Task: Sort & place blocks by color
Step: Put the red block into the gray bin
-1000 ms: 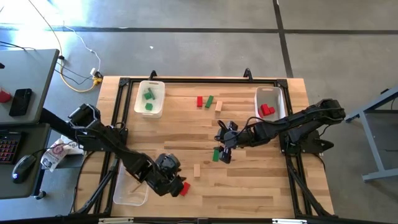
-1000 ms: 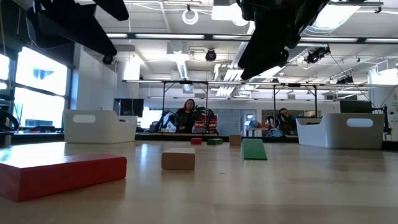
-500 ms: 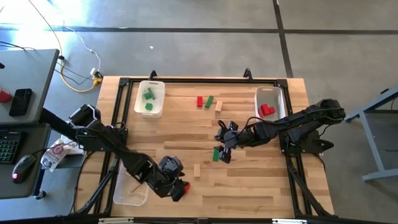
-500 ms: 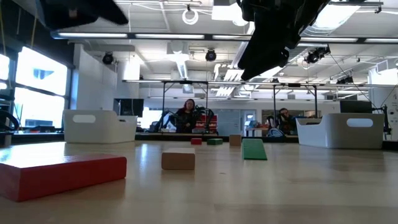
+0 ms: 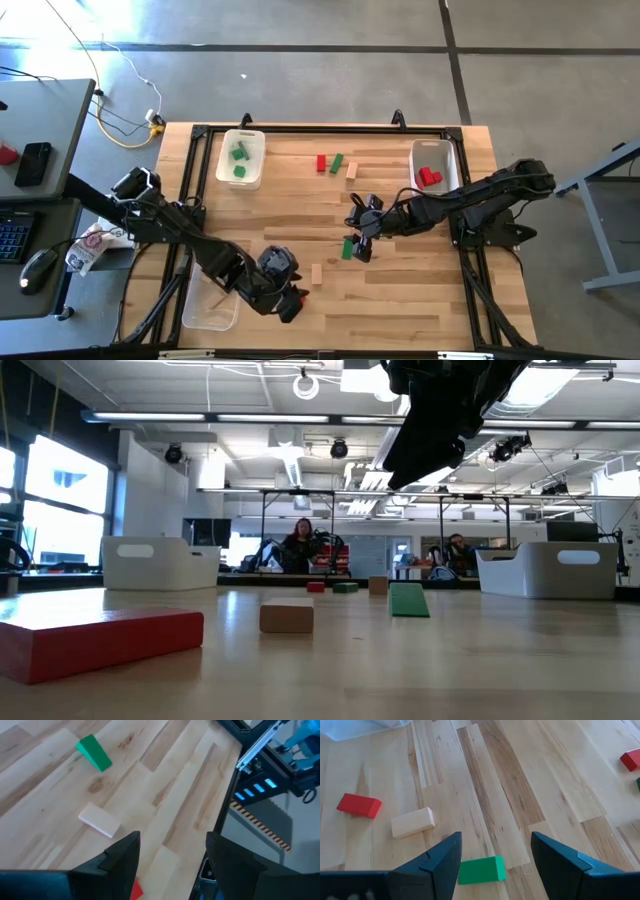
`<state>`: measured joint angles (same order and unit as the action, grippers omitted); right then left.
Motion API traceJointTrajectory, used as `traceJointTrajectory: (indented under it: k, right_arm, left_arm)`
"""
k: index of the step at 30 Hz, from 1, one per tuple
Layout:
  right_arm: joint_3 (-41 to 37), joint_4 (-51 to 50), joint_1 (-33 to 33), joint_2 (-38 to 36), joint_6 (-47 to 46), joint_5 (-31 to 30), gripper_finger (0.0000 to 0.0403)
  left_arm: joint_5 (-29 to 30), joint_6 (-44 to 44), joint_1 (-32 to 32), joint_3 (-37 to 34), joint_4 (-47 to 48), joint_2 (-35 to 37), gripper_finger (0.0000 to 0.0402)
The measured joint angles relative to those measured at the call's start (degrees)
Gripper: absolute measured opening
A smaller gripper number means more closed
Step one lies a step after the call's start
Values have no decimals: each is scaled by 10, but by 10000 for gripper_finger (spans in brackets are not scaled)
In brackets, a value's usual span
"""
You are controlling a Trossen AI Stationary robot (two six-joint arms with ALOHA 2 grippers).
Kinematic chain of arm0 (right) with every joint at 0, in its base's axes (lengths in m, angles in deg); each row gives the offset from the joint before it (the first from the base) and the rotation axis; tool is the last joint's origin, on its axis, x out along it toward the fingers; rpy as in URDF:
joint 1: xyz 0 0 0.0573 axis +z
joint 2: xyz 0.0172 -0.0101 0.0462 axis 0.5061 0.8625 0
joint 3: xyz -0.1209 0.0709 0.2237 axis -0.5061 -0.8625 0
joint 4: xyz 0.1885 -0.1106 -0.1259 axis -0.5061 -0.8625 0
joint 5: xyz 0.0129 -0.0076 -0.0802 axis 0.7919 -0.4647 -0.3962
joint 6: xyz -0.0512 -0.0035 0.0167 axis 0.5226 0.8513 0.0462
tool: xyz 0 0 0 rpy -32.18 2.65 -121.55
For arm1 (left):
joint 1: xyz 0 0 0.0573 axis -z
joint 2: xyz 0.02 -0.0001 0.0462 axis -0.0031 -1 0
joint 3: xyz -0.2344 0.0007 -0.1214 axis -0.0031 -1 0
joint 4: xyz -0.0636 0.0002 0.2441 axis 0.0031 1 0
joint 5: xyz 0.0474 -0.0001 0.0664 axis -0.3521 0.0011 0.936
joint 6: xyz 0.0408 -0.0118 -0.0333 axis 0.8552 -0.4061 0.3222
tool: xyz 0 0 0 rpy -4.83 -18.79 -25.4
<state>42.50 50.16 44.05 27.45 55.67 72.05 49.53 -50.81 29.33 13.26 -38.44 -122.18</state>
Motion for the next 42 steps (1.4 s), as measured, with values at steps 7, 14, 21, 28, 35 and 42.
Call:
traceJointTrajectory:
  k: [7, 14, 21, 28, 35, 42]
  right_arm:
    - [0, 0, 0, 0, 0, -3, 226]
    - [-15, -6, 0, 2, -2, -14, 226]
    - [-15, -8, 0, 17, -19, -12, 226]
    - [-15, 0, 0, 25, -20, -13, 226]
    - [-15, 18, 0, 24, -21, -10, 226]
    - [-15, 23, 0, 24, -30, -9, 226]
  left_arm:
    - [23, -16, -2, 23, 51, -3, 213]
    - [32, -43, 10, 23, 62, -50, 213]
    - [47, -80, 24, 23, 62, -96, 213]
    - [43, -117, 36, 23, 67, -127, 213]
    - [35, -150, 44, 22, 90, -140, 213]
    - [44, -157, 50, 22, 87, -162, 213]
